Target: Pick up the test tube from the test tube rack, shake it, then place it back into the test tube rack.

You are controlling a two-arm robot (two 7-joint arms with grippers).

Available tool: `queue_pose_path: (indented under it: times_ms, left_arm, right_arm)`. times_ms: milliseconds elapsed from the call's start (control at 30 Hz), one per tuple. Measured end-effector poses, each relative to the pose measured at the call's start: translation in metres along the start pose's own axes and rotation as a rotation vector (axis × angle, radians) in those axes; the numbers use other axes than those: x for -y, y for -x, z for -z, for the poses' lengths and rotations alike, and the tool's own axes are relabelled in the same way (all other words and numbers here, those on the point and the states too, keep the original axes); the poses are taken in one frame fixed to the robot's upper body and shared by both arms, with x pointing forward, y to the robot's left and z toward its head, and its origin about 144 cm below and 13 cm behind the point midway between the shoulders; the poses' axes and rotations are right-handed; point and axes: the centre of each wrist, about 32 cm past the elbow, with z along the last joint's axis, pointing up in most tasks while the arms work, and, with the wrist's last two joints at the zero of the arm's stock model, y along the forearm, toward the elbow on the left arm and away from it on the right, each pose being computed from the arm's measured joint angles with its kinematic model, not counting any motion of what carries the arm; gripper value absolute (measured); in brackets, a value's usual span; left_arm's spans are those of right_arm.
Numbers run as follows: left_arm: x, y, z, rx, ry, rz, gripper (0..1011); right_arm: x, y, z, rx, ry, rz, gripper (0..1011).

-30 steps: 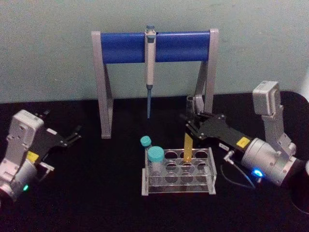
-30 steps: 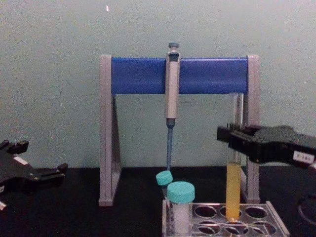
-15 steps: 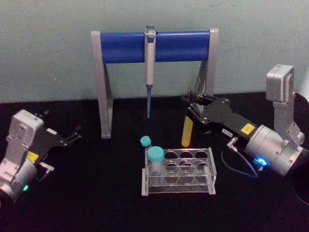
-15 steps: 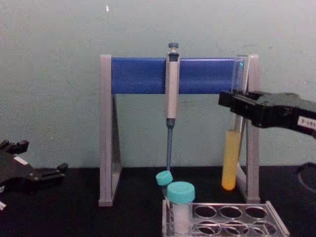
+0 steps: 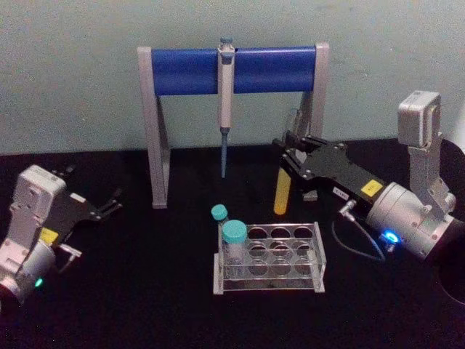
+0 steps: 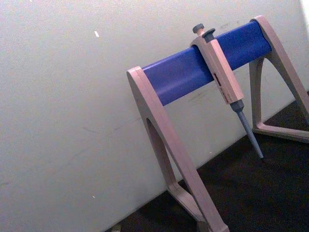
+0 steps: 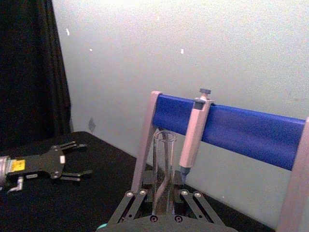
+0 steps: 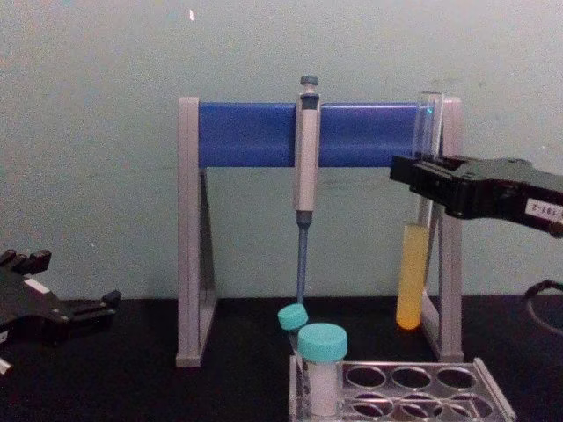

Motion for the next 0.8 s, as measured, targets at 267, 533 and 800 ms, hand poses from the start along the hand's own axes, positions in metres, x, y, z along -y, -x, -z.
queue_pose_path:
  times_ms: [267,533,800]
  left_arm:
    - [0.000,0.000,0.000,0.000,0.000,0.000,1010]
    - [0.000,0.000,0.000,0.000,0.000,0.000,1010]
    - [0.000,0.000,0.000,0.000,0.000,0.000,1009]
  right_arm:
    - [0.009,-0.004,-0.001,0.012,0.003,0.038,224]
    - [0.028,-0.003,-0.004,0.028,0.019,0.049,224]
    - [0.044,0.005,-0.005,0.031,0.057,0.001,224]
